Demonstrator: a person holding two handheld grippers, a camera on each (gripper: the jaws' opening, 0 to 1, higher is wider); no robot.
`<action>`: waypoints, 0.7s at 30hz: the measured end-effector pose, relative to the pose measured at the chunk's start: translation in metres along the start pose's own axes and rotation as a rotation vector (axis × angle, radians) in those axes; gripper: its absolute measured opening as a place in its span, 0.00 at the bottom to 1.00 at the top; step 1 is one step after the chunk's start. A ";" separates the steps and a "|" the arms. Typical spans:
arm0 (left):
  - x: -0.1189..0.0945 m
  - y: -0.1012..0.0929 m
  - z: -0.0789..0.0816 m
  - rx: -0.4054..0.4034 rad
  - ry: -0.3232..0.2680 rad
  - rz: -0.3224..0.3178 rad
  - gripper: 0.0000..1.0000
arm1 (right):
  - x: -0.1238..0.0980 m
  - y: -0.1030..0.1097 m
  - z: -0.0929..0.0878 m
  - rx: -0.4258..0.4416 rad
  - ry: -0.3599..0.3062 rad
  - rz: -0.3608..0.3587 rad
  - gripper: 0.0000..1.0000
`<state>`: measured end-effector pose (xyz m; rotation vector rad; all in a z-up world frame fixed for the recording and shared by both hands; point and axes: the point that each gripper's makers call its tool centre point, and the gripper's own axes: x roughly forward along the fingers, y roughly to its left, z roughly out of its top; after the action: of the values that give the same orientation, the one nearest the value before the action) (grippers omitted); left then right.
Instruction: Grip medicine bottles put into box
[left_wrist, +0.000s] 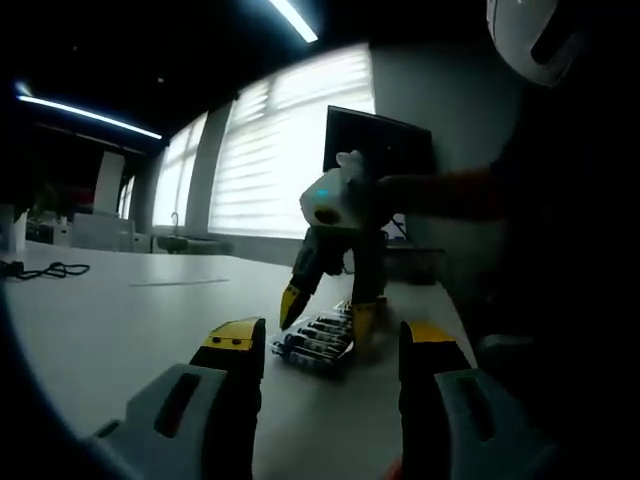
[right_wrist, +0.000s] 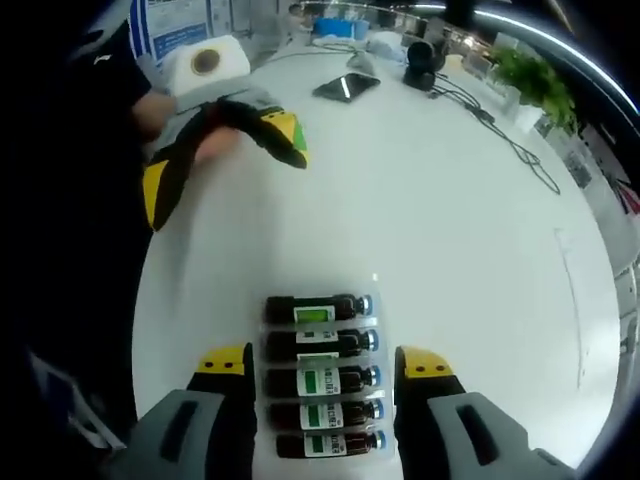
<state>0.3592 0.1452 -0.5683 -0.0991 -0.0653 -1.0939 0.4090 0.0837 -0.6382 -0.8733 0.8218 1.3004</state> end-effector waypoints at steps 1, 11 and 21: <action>0.000 0.000 0.000 0.000 0.000 0.000 0.46 | 0.001 -0.003 0.002 0.015 -0.008 -0.007 0.51; 0.000 0.001 0.000 0.001 0.001 0.006 0.46 | -0.010 -0.010 0.020 -0.016 -0.071 -0.009 0.54; 0.000 0.004 -0.001 -0.008 0.005 0.017 0.46 | -0.096 -0.016 -0.092 -0.022 0.051 -0.087 0.65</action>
<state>0.3628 0.1464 -0.5697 -0.1036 -0.0556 -1.0773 0.4139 -0.0426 -0.5932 -0.9527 0.8025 1.2171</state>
